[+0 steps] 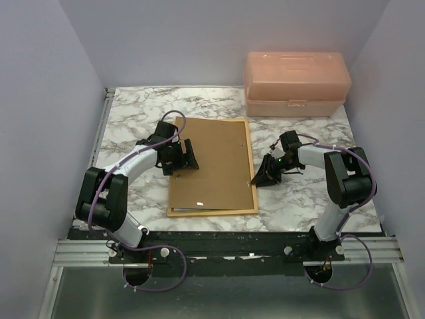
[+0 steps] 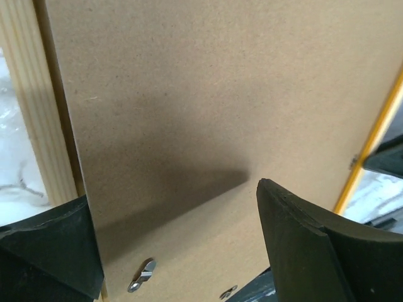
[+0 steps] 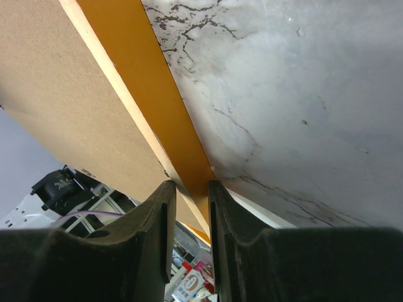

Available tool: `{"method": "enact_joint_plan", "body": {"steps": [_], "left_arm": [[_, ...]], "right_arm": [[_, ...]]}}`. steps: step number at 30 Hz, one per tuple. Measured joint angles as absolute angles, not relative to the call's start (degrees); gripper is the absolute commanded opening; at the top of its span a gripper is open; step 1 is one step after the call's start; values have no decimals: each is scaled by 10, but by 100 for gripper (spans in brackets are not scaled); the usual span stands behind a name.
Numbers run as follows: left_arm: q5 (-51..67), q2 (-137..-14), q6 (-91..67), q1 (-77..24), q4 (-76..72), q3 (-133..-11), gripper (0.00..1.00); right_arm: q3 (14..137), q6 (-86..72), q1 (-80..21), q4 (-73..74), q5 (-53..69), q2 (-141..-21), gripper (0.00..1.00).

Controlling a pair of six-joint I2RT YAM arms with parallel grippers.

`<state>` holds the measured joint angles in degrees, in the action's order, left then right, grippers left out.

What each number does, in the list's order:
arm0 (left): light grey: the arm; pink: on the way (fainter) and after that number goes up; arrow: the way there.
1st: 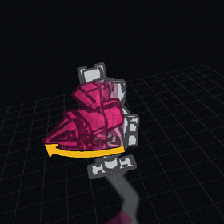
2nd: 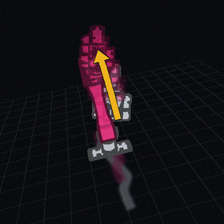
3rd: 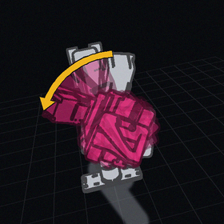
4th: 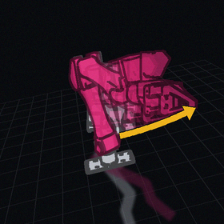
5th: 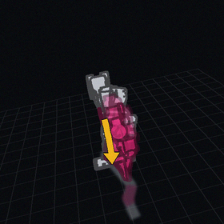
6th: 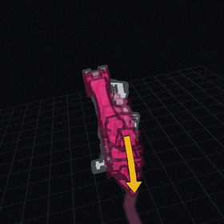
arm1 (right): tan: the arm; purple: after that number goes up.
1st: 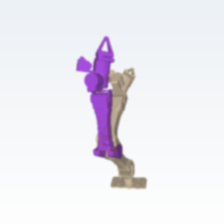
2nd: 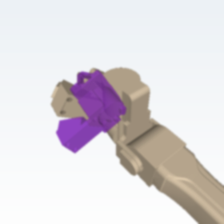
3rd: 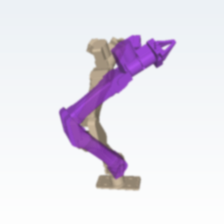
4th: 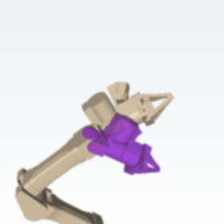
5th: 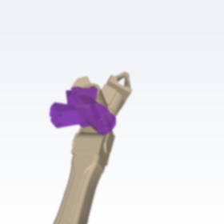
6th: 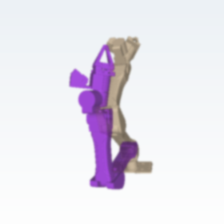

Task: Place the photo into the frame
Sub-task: Place the photo frame item in the photo frame, then install the photo frame at the center of the board.

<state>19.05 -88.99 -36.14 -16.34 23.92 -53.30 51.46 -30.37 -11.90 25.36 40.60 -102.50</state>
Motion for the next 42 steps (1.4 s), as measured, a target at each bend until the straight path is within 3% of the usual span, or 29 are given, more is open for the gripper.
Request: {"method": "enact_joint_plan", "body": {"steps": [9, 21, 34, 42], "left_arm": [[62, -927, -338, -219, 372, -618, 98], [-42, -947, -334, -248, 464, -653, 98], [1, -858, -339, -233, 425, -574, 99], [28, -819, -346, -211, 390, -482, 93]], "right_arm": [[516, -299, -119, 256, 401, -1025, 32], [524, -295, -119, 268, 391, -1025, 33], [543, -269, -126, 310, 349, -1002, 63], [574, -259, -164, 336, 281, -997, 65]]}}
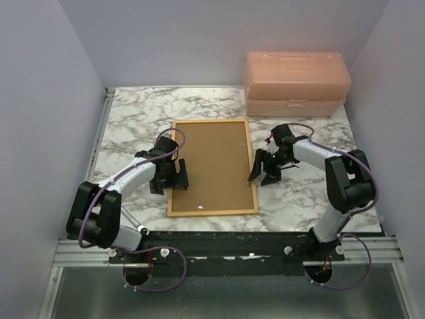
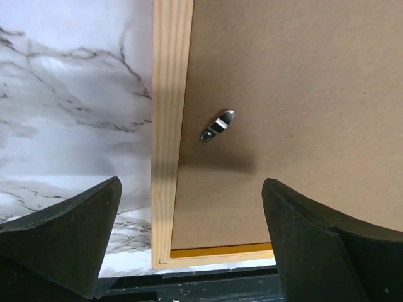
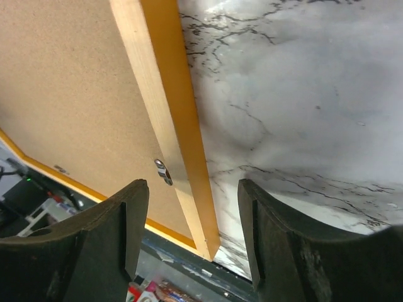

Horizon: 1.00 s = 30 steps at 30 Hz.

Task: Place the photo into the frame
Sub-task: Install the photo frame at the center of the board.

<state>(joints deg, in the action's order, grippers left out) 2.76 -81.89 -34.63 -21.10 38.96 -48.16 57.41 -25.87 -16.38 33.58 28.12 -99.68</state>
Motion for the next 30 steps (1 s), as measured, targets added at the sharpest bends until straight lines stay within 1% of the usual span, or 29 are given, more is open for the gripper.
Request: {"method": "enact_joint_plan", "body": {"steps": [4, 9, 13, 17, 24, 27, 30], "left_arm": [[42, -816, -352, -211, 369, -444, 88], [47, -806, -354, -209, 352, -431, 78], [52, -806, -354, -209, 348, -430, 76], [67, -806, -354, -209, 341, -430, 74], [84, -807, -354, -207, 333, -428, 69], [89, -807, -354, -207, 330, -427, 67], [97, -809, -354, -207, 327, -426, 65]], "right_arm": [[595, -257, -198, 352, 230, -998, 63], [627, -253, -236, 370, 158, -1010, 58], [645, -250, -256, 384, 115, -1023, 57], [651, -249, -270, 390, 95, -1027, 58], [652, -250, -289, 396, 84, -1027, 64], [652, -250, -291, 396, 84, -1026, 63], [651, -250, -292, 396, 83, -1026, 58]]}}
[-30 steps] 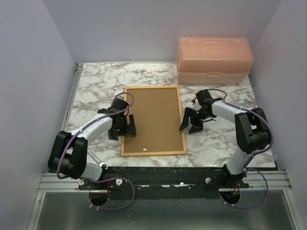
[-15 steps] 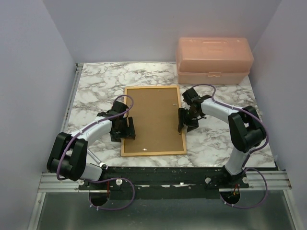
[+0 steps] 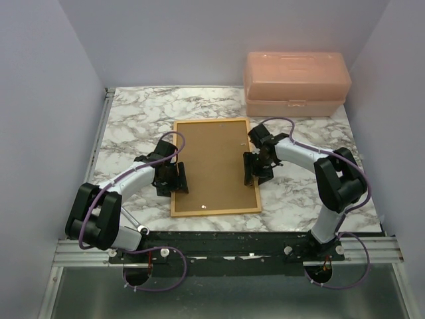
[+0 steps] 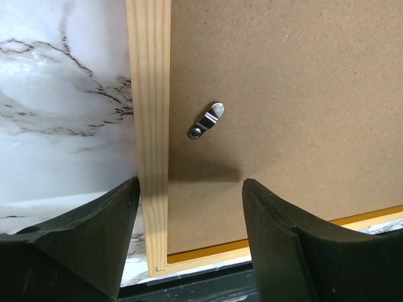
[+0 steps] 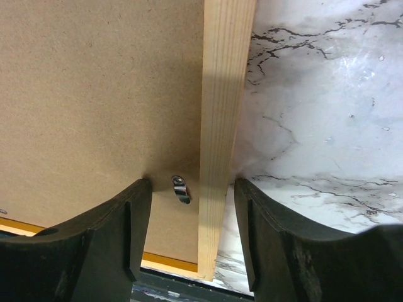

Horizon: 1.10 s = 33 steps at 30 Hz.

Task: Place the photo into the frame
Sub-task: Install the photo frame at the center of the board.

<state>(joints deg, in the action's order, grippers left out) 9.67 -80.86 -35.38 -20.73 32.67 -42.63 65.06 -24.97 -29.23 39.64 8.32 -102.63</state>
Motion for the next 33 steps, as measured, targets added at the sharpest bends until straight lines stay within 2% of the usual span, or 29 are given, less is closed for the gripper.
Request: {"method": "enact_joint_plan", "body": {"steps": [3, 6, 8, 13, 24, 30, 33], "left_arm": [[102, -810, -354, -207, 324, -426, 64], [103, -811, -354, -207, 324, -426, 63], [103, -811, -354, -207, 324, -426, 62], [102, -812, -354, -206, 324, -426, 62], [109, -812, -355, -209, 321, -425, 59], [116, -806, -379, -256, 300, -417, 59], [116, -799, -395, -294, 292, -409, 61]], "right_arm": [[649, -250, -294, 396, 74, -1026, 49], [649, -246, -297, 399, 57, -1025, 27], [649, -244, -296, 408, 45, -1021, 18], [650, -238, -303, 420, 17, -1014, 1], [637, -249, -319, 419, -27, -999, 1], [602, -268, -315, 426, -67, -965, 1], [584, -270, -304, 438, -74, -948, 6]]}}
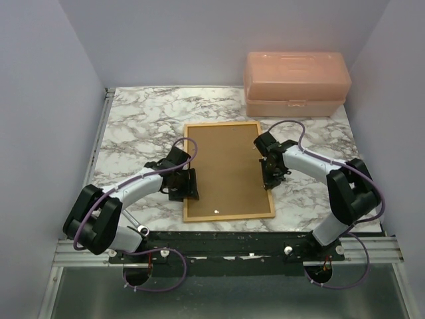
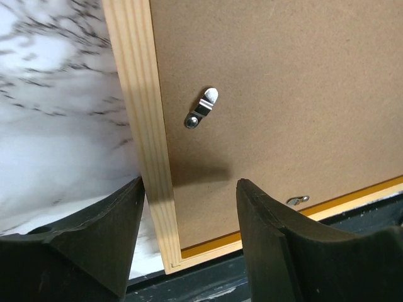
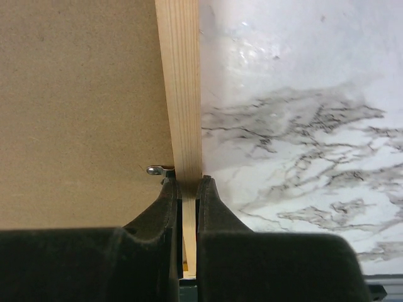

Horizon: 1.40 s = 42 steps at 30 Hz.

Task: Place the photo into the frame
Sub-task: Install the photo frame at the center of the board.

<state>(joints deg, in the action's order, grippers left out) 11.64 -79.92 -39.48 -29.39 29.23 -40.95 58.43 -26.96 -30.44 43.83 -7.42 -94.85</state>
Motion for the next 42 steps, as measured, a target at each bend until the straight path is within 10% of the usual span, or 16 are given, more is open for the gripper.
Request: {"method": "enact_joint_plan", "body": {"steps": [4, 10, 36, 42], "left_arm": [[122, -782, -414, -322, 280, -394, 81], [124, -775, -431, -334, 301, -405, 92], [53, -894, -395, -298, 322, -502, 45], [50, -896, -394, -297, 325, -505, 15]], "right_arm": [[573, -271, -293, 449, -76, -938, 49], [572, -272, -266, 453, -57, -932, 78], [573, -259, -236, 429, 70, -935, 80], [573, -259, -236, 425, 76, -939, 80]]}}
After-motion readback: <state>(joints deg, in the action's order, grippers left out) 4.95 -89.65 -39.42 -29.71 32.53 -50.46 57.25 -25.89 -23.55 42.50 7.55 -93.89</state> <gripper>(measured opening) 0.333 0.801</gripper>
